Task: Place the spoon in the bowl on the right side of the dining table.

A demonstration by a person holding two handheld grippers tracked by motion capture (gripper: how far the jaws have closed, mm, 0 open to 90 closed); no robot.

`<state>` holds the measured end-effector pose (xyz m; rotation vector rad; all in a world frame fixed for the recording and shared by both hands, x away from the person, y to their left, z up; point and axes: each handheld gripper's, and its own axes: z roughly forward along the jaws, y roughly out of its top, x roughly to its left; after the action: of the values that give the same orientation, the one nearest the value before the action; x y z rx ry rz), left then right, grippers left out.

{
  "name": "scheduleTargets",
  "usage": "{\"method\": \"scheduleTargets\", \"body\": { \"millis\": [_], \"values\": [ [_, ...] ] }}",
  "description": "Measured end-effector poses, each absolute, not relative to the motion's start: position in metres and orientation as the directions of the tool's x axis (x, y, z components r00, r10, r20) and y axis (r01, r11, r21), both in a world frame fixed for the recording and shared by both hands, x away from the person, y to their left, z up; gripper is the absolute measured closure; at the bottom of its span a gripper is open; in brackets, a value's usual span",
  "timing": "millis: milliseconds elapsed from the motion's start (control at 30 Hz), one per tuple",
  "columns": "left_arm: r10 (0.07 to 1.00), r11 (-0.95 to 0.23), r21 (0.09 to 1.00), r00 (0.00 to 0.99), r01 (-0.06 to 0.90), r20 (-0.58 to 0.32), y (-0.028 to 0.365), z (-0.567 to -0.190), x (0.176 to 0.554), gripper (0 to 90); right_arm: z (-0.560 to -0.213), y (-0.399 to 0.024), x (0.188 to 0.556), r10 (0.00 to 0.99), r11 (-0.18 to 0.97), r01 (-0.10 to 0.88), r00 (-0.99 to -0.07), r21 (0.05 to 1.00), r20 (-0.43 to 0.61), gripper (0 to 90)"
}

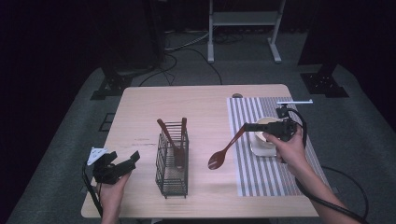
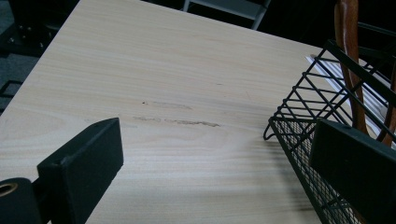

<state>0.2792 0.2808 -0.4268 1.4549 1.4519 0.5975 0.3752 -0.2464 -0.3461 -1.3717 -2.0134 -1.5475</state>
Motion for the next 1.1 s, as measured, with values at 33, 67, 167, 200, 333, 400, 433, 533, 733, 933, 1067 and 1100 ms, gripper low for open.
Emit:
{"method": "scheduleTargets", "body": {
  "millis": [33, 67, 167, 200, 333, 400, 433, 533, 733, 933, 1067, 1100],
  "values": [
    [0.945, 0.17, 0.864, 0.172, 0.474, -0.28, 0.281, -0.427, 0.279, 2.2, -0.346, -0.247, 0.375, 0.517, -0.013, 0.787, -0.522, 0.616, 0.678, 83.2],
    [0.945, 0.169, 0.864, 0.172, 0.475, -0.28, 0.281, -0.427, 0.279, 2.2, -0.346, -0.248, 0.376, 0.519, -0.014, 0.791, -0.518, 0.612, 0.68, 83.2],
    [0.944, 0.171, 0.863, 0.172, 0.475, -0.282, 0.281, -0.427, 0.279, 2.2, -0.347, -0.251, 0.376, 0.524, -0.02, 0.791, -0.513, 0.612, 0.68, 83.2],
    [0.944, 0.172, 0.863, 0.172, 0.475, -0.283, 0.281, -0.427, 0.279, 2.2, -0.347, -0.252, 0.376, 0.525, -0.021, 0.791, -0.512, 0.612, 0.68, 83.2],
    [0.944, 0.172, 0.863, 0.171, 0.475, -0.282, 0.281, -0.427, 0.279, 2.2, -0.348, -0.256, 0.377, 0.531, -0.027, 0.791, -0.507, 0.611, 0.679, 83.2],
    [0.944, 0.172, 0.863, 0.171, 0.475, -0.282, 0.281, -0.427, 0.279, 2.2, -0.348, -0.258, 0.377, 0.535, -0.029, 0.793, -0.502, 0.609, 0.679, 83.2],
    [0.944, 0.171, 0.863, 0.171, 0.475, -0.282, 0.281, -0.427, 0.279, 2.2, -0.348, -0.259, 0.378, 0.538, -0.03, 0.792, -0.501, 0.61, 0.678, 83.2],
    [0.944, 0.171, 0.863, 0.171, 0.475, -0.281, 0.281, -0.427, 0.279, 2.2, -0.348, -0.262, 0.378, 0.542, -0.039, 0.791, -0.497, 0.611, 0.678, 83.2],
    [0.944, 0.17, 0.863, 0.171, 0.475, -0.281, 0.281, -0.427, 0.279, 2.2, -0.348, -0.267, 0.378, 0.55, -0.045, 0.791, -0.49, 0.61, 0.676, 83.2],
    [0.945, 0.17, 0.863, 0.171, 0.475, -0.28, 0.281, -0.427, 0.279, 2.2, -0.348, -0.272, 0.379, 0.558, -0.051, 0.791, -0.484, 0.609, 0.674, 83.2],
    [0.945, 0.17, 0.863, 0.171, 0.475, -0.28, 0.281, -0.427, 0.279, 2.2, -0.349, -0.275, 0.379, 0.561, -0.057, 0.791, -0.48, 0.61, 0.674, 83.2],
    [0.944, 0.17, 0.864, 0.172, 0.475, -0.28, 0.281, -0.427, 0.279, 2.2, -0.349, -0.276, 0.379, 0.562, -0.059, 0.793, -0.476, 0.607, 0.677, 83.2]
  ]
}}
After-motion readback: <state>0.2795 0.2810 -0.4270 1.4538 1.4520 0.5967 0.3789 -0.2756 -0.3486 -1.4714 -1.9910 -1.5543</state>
